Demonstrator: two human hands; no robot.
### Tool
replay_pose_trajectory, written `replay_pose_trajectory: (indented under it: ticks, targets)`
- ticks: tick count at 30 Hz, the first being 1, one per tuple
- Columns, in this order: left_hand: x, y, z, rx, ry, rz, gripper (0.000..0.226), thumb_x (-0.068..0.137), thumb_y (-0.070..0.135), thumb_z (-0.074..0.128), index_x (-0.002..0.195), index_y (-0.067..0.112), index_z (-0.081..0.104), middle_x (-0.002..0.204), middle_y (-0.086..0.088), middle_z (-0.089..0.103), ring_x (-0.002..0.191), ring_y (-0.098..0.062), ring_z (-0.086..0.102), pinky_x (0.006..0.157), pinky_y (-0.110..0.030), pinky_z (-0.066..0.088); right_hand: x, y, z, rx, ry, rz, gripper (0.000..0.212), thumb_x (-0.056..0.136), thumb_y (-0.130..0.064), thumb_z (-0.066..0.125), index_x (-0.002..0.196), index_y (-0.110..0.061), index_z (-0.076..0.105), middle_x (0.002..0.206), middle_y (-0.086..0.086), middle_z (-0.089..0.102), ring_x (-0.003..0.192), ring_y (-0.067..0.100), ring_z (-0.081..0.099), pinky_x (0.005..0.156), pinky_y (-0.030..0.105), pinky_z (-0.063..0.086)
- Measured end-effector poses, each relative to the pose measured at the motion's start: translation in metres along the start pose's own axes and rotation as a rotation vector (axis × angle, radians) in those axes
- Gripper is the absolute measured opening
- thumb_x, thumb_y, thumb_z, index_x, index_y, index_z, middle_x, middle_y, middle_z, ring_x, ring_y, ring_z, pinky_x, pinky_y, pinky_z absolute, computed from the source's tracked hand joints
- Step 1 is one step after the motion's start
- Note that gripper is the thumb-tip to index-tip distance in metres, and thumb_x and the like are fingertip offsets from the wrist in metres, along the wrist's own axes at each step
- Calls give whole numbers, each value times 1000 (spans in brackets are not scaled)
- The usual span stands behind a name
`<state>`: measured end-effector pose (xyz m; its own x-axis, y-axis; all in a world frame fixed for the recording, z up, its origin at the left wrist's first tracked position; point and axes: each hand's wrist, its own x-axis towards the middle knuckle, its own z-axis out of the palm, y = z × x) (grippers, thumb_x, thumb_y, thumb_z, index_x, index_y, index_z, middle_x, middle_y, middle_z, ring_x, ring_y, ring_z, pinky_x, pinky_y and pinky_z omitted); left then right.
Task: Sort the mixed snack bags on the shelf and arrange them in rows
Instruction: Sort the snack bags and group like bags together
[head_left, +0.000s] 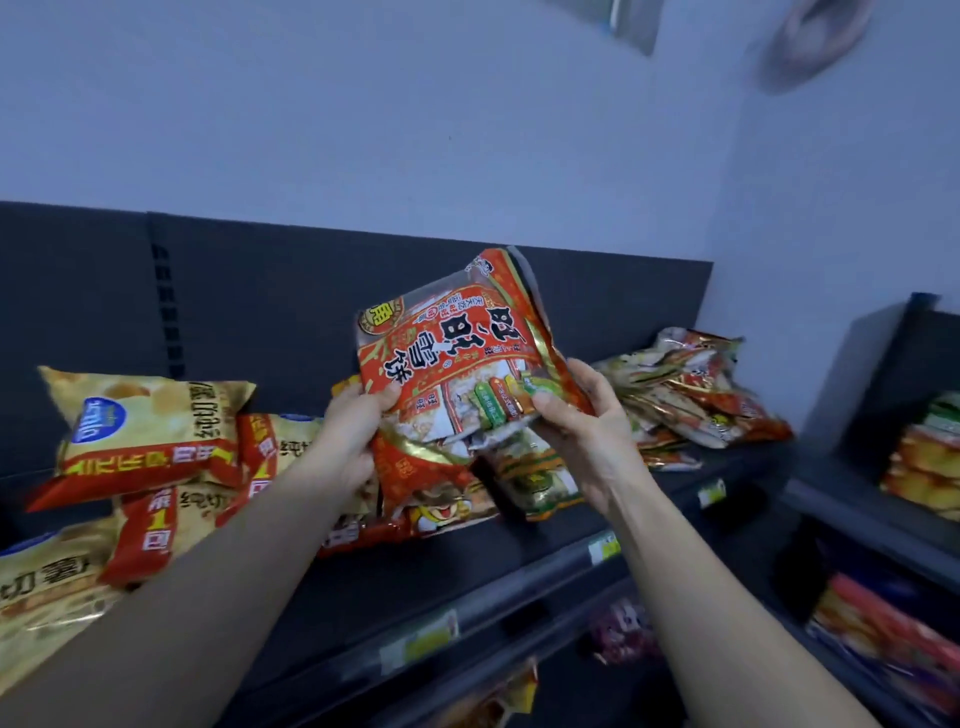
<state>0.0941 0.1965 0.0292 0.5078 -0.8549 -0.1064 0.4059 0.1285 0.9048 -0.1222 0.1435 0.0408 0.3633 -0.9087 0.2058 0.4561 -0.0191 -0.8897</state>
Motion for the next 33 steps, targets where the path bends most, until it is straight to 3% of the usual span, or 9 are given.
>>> replay_pose_trajectory:
  ticks: [4,7,10,13,15,19,24,29,33]
  targets:
    - [20,-26,55,-9,-70,-33,18,92,3,56,109,11,57,113,-15,68,98,-32,68,90,-51,52,25,-21,-55,-27,93,-38,84,58,-13,83,134,-17,47,130,12,56,107,28,67,84,38,57]
    - [31,-41,97,-18,-92,-27,20,92,4,59,111,10,58,110,-14,69,97,-31,68,86,-49,54,43,-35,-87,39,152,-66,79,59,-19,83,129,-17,46,125,14,61,102,27,69,91,43,55]
    - [44,-50,139,-38,-96,3,20,92,6,60,113,8,59,105,-12,70,92,-27,69,77,-43,56,60,-46,-109,-6,120,-28,64,66,-25,80,120,-17,46,121,14,65,97,24,71,88,44,57]
    - [57,-56,179,-25,-124,27,16,92,9,62,107,11,59,102,-9,70,86,-24,69,70,-39,57,79,-49,-122,-123,94,45,76,76,-18,79,137,-22,34,124,10,63,92,22,71,76,42,60]
    - [69,-58,203,5,-152,44,19,91,11,64,109,13,58,102,-8,71,88,-25,70,72,-41,57,98,-48,-134,-149,124,43,72,78,-13,79,136,-23,37,116,7,67,86,20,73,63,35,59]
    - [102,-62,240,59,-259,98,26,93,6,59,118,12,57,112,-6,69,96,-22,68,82,-39,56,138,-53,-160,-82,258,-1,64,78,-7,78,129,-24,43,113,10,68,85,24,73,65,40,61]
    - [150,-64,281,150,-424,158,38,96,13,56,134,17,51,123,0,65,109,-17,63,93,-42,52,189,-69,-186,24,379,-77,60,83,-2,72,133,-20,44,103,8,69,69,17,72,51,30,55]
    - [197,-72,316,327,-517,230,49,96,27,56,143,26,41,128,11,61,116,-9,57,100,-45,48,242,-80,-220,97,498,-106,46,84,2,69,120,-19,48,102,8,68,79,22,70,53,31,56]
    - [221,-81,341,503,-576,341,51,96,25,56,144,25,37,119,15,56,111,-8,56,99,-37,48,279,-83,-245,78,586,-137,55,84,1,69,130,-15,45,104,7,68,79,22,70,61,35,57]
